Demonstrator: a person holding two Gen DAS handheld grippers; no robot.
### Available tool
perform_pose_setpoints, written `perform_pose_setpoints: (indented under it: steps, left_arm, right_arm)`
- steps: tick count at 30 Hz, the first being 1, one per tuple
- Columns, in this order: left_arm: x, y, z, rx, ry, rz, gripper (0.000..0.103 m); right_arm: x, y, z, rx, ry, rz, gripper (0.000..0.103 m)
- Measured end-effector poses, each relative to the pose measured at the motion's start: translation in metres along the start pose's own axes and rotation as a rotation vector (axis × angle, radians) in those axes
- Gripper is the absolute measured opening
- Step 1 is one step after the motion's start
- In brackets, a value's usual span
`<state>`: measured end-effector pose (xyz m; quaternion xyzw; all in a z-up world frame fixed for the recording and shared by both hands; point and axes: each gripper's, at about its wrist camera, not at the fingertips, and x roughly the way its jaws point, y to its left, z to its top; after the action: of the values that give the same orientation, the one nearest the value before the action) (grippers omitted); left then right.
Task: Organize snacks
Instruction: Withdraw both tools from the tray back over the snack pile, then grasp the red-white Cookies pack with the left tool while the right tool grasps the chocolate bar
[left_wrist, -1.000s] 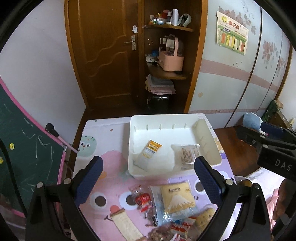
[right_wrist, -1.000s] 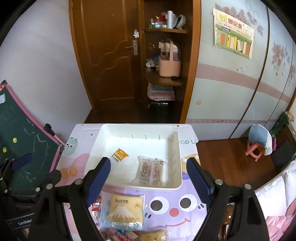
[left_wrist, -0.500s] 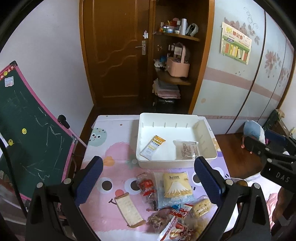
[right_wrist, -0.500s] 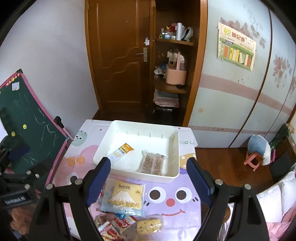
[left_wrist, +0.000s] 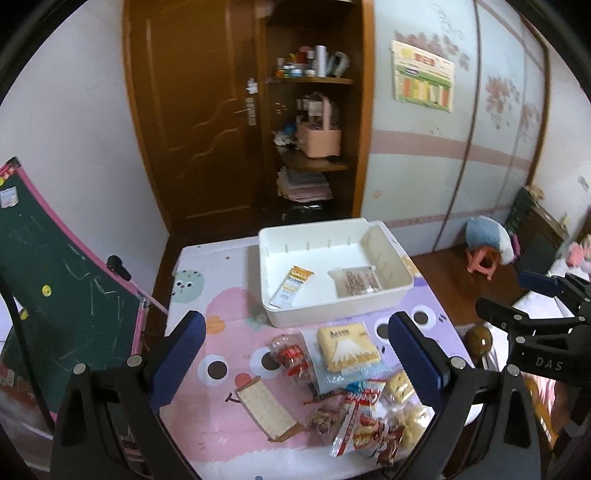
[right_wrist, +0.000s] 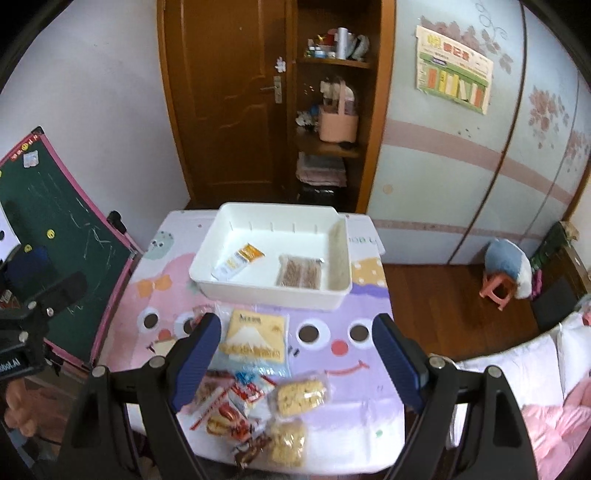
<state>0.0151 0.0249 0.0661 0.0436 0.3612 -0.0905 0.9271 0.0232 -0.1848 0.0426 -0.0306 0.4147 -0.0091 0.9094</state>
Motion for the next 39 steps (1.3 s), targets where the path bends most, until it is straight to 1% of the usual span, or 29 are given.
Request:
perform_pose_setpoints:
  steps: [2,7,11,14,16,20,22,23,24,25,27,30,31,33,35,37,39]
  left_arm:
    - [0.005,-0.002,-0.01,0.023,0.012,-0.028,0.099]
    - [0.022,-0.01,-0.04,0.061,0.055,-0.084,0.099]
    - [0.042,-0.018,-0.067,0.105,0.127,-0.131,0.099]
    - [0.06,-0.026,-0.093,0.156,0.195,-0.165,0.099]
    - [0.072,-0.029,-0.109,0.169,0.243,-0.185,0.099]
    - [0.101,-0.029,-0.149,0.134,0.388,-0.256,0.099]
    - [0.109,-0.03,-0.166,0.11,0.438,-0.291,0.098]
    - [0.113,-0.031,-0.175,0.101,0.463,-0.305,0.098]
    - [0.116,-0.032,-0.18,0.096,0.475,-0.312,0.097]
    - [0.121,-0.034,-0.187,0.085,0.493,-0.322,0.096]
    - [0.129,-0.04,-0.197,0.073,0.516,-0.339,0.095]
    - [0.137,-0.046,-0.204,0.071,0.513,-0.345,0.095]
    - [0.142,-0.048,-0.204,0.067,0.515,-0.347,0.095]
    - [0.151,-0.049,-0.203,0.046,0.527,-0.349,0.094]
    - [0.157,-0.048,-0.202,0.023,0.534,-0.356,0.093]
    - [0.162,-0.048,-0.2,0.007,0.538,-0.365,0.093]
    - [0.167,-0.048,-0.2,0.003,0.543,-0.365,0.093]
  right_arm:
    - [0.001,-0.003,-0.015,0.018,0.014,-0.025,0.084]
    - [0.008,-0.014,-0.054,0.09,0.056,-0.037,0.084]
    - [0.021,-0.019,-0.089,0.147,0.125,-0.041,0.084]
    - [0.031,-0.019,-0.112,0.173,0.173,-0.045,0.083]
    - [0.039,-0.017,-0.126,0.183,0.209,-0.039,0.081]
    - [0.055,-0.015,-0.153,0.192,0.273,-0.042,0.078]
    - [0.064,-0.014,-0.166,0.196,0.308,-0.043,0.076]
    - [0.069,-0.013,-0.172,0.2,0.326,-0.033,0.075]
    - [0.075,-0.012,-0.179,0.202,0.349,-0.024,0.069]
    - [0.079,-0.011,-0.186,0.204,0.37,-0.008,0.065]
    - [0.086,-0.007,-0.197,0.217,0.404,0.042,0.052]
    - [0.096,0.002,-0.215,0.237,0.453,0.138,0.043]
    - [0.099,0.006,-0.219,0.241,0.465,0.167,0.042]
    - [0.108,0.015,-0.227,0.255,0.495,0.243,0.037]
    - [0.117,0.023,-0.233,0.262,0.521,0.297,0.034]
    - [0.125,0.03,-0.236,0.271,0.54,0.354,0.033]
    - [0.135,0.033,-0.239,0.284,0.54,0.387,0.032]
